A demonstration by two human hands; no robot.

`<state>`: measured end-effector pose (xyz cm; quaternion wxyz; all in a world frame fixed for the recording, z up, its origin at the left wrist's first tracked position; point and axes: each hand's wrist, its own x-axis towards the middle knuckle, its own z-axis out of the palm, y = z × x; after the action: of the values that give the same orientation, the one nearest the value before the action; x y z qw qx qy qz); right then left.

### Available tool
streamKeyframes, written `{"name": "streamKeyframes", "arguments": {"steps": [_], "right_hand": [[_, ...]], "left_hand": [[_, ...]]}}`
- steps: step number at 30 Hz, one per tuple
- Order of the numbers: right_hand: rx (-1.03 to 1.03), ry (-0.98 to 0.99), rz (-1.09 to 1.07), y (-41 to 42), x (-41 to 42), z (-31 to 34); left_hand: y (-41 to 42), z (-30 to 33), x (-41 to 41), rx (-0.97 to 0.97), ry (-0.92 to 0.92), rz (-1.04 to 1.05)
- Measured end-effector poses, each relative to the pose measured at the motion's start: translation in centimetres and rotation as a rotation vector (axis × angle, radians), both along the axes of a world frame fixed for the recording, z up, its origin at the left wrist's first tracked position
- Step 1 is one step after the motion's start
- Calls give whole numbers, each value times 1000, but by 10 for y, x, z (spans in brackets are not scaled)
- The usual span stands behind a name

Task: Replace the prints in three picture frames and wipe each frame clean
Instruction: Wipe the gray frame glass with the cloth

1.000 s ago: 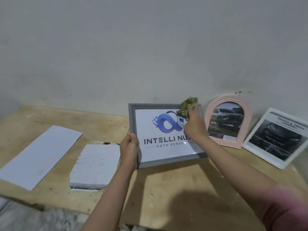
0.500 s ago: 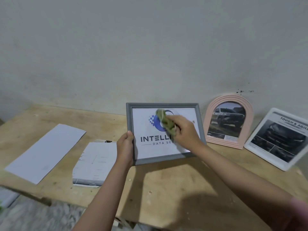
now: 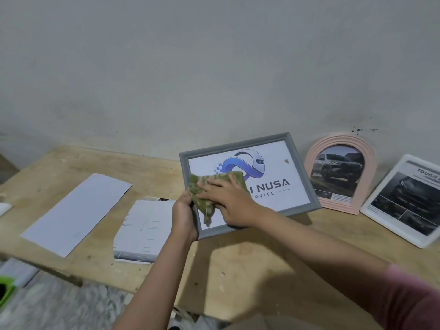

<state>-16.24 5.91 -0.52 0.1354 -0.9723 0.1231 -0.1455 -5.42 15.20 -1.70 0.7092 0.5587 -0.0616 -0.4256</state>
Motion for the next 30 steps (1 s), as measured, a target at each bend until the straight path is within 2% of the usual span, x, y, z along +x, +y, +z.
{"name": "streamKeyframes", "arguments": {"steps": [2, 5, 8, 13, 17, 20, 23, 26, 28, 30], "right_hand": [[-49, 63, 88, 3, -9, -7], [-264, -38, 226, 17, -21, -27], [-324, -68, 222, 24, -32, -40], [-357, -3, 237, 8, -67, -33], [-299, 77, 121, -14, -97, -26], [-254, -104, -18, -10, -96, -15], [-300, -201, 12, 26, -76, -22], [-379, -97, -42, 52, -67, -46], [-424, -16, -72, 49, -71, -52], [-495, -33, -28, 38, -77, -52]], "left_hand": [[2, -1, 4, 34, 39, 27], [0, 0, 5, 91, 34, 45], [-4, -2, -2, 109, -21, 65], [-4, 2, -12, 109, -11, 89], [-6, 4, -7, 98, -88, 91], [-10, 6, -10, 67, -91, 69], [-16, 8, -23, 2, -45, -9], [-19, 10, -31, -6, -66, -13], [-18, 10, -31, -15, -17, -17], [-15, 6, -32, -13, 46, -25]]}}
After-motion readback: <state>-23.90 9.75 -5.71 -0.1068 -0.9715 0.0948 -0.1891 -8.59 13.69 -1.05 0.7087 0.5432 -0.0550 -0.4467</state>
